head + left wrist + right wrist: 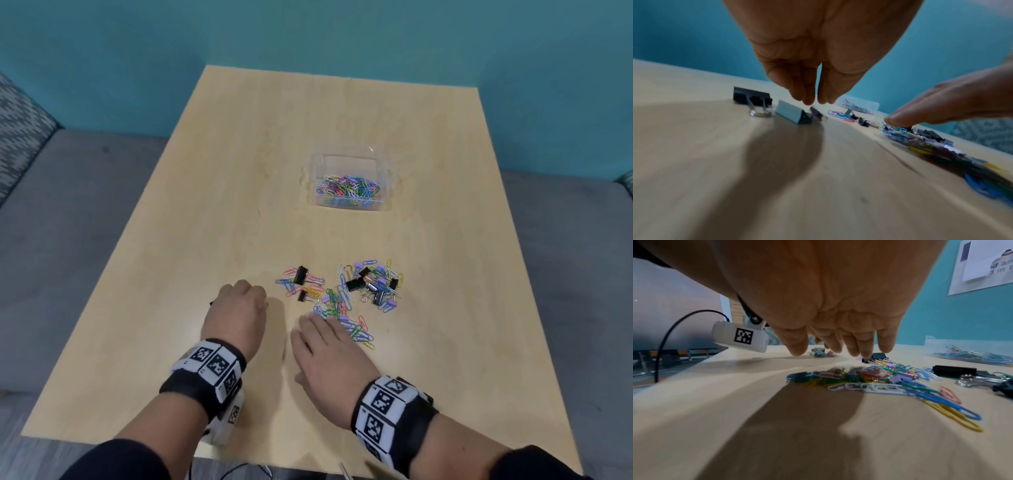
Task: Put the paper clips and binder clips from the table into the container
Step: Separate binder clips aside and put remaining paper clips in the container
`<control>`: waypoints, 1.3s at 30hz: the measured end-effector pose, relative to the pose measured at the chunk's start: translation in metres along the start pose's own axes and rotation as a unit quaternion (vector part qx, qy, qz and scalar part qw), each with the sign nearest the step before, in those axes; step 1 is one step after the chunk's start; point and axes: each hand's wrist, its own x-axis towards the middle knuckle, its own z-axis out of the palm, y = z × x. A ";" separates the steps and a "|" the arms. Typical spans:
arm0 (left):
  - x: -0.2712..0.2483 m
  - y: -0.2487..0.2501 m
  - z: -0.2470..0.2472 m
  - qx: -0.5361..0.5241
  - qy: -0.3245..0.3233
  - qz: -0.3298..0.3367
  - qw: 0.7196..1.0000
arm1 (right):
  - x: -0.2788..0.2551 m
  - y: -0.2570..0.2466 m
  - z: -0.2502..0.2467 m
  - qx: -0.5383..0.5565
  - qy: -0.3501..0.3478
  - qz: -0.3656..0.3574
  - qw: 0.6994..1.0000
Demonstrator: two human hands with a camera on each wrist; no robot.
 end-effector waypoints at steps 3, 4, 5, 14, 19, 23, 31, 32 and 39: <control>0.006 0.004 0.000 0.059 0.006 0.073 0.996 | 0.012 -0.002 0.001 -0.009 -0.030 0.040 0.999; 0.008 0.008 0.002 0.063 0.002 0.110 0.992 | 0.011 -0.002 0.004 -0.016 -0.035 0.036 0.999; 0.010 0.012 0.005 0.062 -0.004 0.153 0.986 | 0.009 -0.002 0.005 -0.019 -0.040 0.027 0.999; -0.005 0.029 0.019 0.051 -0.042 0.226 0.972 | -0.018 0.020 0.006 -0.002 -0.002 -0.039 0.999; 0.028 0.036 0.008 0.044 -0.011 0.147 0.988 | -0.015 0.019 0.000 0.017 0.000 -0.039 0.999; 0.062 0.045 0.000 0.115 -0.076 0.185 0.973 | 0.002 0.020 -0.015 0.016 -0.003 -0.032 0.999; 0.065 0.047 -0.012 0.169 -0.103 0.239 0.951 | 0.048 0.038 -0.042 -0.024 -0.028 0.002 0.999; 0.064 0.043 -0.011 0.142 -0.084 0.224 0.961 | 0.050 0.041 -0.042 -0.027 -0.039 -0.011 0.999; 0.068 0.006 -0.010 0.003 0.003 0.005 1.000 | 0.063 0.047 -0.045 -0.045 -0.077 -0.055 0.995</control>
